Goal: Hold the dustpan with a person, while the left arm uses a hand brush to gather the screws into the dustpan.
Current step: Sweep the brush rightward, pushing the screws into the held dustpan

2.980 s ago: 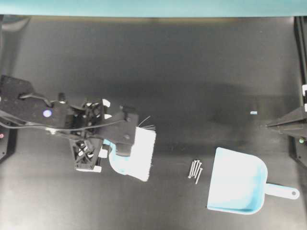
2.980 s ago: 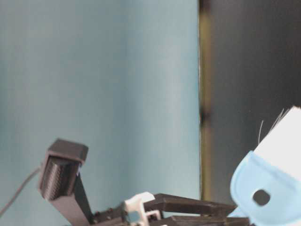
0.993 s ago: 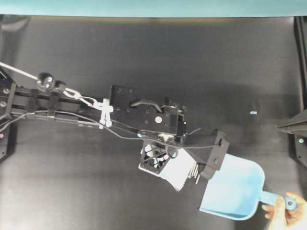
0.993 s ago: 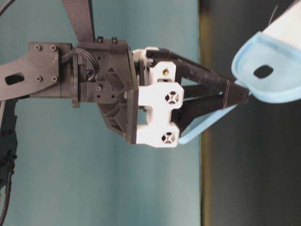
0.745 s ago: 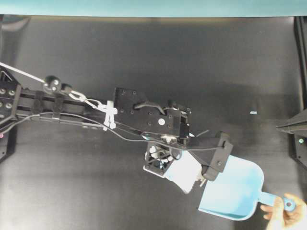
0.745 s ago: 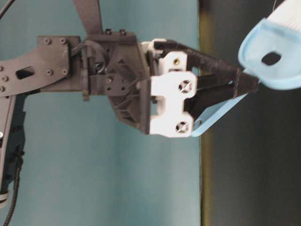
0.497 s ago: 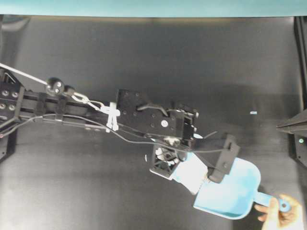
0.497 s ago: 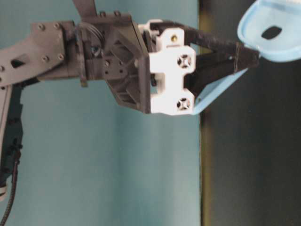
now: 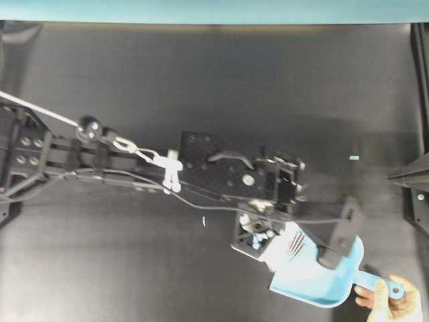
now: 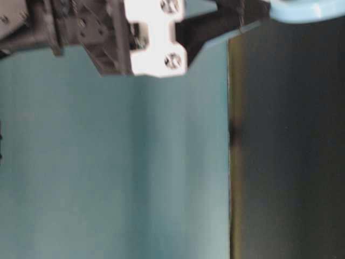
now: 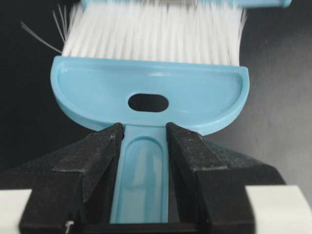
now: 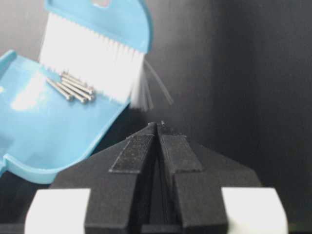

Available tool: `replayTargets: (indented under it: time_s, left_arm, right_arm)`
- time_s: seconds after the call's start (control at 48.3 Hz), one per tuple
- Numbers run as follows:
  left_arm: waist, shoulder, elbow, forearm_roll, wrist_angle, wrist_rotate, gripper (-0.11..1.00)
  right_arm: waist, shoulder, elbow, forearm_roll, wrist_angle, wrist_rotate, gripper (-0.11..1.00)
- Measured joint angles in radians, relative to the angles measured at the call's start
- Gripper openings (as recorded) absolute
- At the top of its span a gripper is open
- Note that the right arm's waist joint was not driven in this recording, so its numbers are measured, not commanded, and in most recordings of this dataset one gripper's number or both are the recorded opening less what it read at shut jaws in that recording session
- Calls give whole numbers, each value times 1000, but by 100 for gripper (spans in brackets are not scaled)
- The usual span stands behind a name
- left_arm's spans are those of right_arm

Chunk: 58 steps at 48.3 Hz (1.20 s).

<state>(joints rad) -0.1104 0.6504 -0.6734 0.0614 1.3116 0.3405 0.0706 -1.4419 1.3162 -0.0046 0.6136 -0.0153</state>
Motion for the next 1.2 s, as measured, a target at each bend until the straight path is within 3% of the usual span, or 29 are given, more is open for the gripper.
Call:
replayTargets:
  time_s: [0.207, 0.393, 0.662, 0.972, 1.2]
  left_arm:
    - [-14, 38, -89, -3, 5, -3, 31]
    - [-21, 43, -92, -5, -72, -15, 31]
    - [-23, 32, -35, -6, -238, -18, 31]
    - [-8, -52, 60, -6, -232, -29, 31]
    - [26, -238, 164, -6, -202, -37, 31]
  right_arm:
    - [0, 0, 0, 0, -2, 0, 0]
    - [0, -2, 0, 0, 0, 0, 0]
    - [0, -2, 0, 0, 0, 0, 0]
    - [0, -2, 0, 0, 0, 0, 0]
    - [-2, -2, 0, 0, 0, 0, 0]
